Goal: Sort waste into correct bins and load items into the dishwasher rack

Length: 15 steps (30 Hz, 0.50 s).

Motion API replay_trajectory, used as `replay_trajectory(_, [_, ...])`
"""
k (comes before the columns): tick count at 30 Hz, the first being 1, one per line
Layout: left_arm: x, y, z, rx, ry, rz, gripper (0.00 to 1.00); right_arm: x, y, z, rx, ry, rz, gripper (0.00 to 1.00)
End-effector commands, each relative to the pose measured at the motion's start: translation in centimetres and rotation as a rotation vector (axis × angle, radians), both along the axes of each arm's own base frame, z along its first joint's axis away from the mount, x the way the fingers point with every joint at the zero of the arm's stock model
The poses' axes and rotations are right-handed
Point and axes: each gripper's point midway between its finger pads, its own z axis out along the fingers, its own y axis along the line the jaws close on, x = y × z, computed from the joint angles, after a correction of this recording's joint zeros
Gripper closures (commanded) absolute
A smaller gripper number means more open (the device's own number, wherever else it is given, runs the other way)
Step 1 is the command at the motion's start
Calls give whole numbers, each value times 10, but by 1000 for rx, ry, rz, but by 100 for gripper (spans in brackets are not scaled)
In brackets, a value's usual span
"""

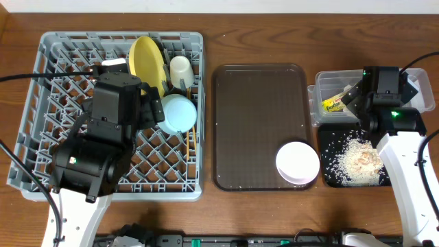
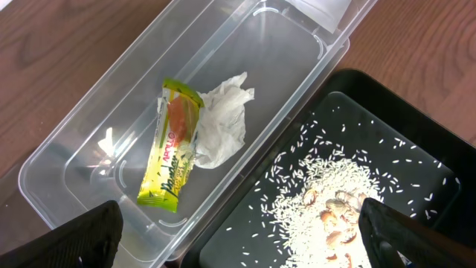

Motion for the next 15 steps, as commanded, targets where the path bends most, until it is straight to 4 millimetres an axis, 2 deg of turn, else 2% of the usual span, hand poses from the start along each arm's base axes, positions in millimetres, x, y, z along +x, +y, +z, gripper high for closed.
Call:
replay_trajectory(1, [0,1,0,-5,-1,10,6,-1,-3,0,-12,6,-2,1])
replay_trajectory(15, [2,1,2,-8,-11,10,6,-1,-3,0,-12,6,-2,1])
